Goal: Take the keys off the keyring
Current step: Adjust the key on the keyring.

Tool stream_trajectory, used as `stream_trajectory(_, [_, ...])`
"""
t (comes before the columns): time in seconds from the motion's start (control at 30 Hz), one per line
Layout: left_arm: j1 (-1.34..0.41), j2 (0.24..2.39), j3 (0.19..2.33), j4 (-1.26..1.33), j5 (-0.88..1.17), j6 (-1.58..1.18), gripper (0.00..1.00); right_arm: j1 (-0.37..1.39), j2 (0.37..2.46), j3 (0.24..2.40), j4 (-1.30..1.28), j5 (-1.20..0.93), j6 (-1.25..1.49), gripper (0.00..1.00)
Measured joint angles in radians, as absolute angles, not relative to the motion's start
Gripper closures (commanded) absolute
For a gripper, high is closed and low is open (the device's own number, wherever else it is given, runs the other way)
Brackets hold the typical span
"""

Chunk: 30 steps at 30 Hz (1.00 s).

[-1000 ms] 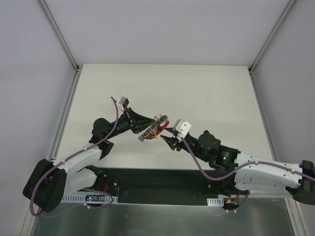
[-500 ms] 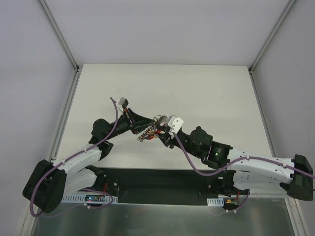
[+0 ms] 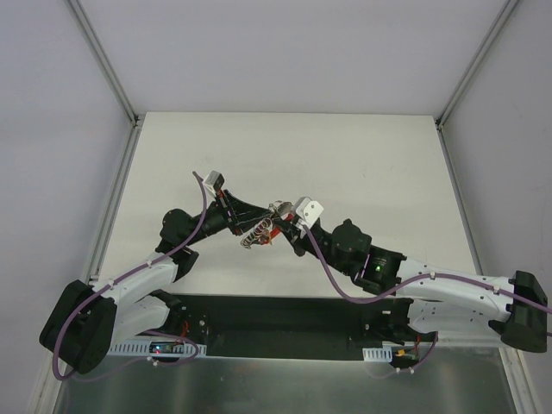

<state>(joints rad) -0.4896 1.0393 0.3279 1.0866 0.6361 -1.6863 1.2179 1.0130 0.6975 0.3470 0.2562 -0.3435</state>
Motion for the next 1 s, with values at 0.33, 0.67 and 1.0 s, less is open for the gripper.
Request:
stream_trajectory(0.33, [-0.49,1.039,0.328,1.088,0.62,-1.686,1.0,1.214,1.013,0.698,0.346,0.244,-0.348,0.6])
stream_trajectory(0.67, [-0.49,1.039,0.328,1.088,0.62,-1.686,1.0,1.214,0.966,0.698,0.328,0.227,-0.391,0.65])
stream_trajectory(1.0, [-0.49,1.029,0.328,1.087,0.62,-1.686,1.0,1.214,0.935,0.696,0.316,0.201,-0.437,0.56])
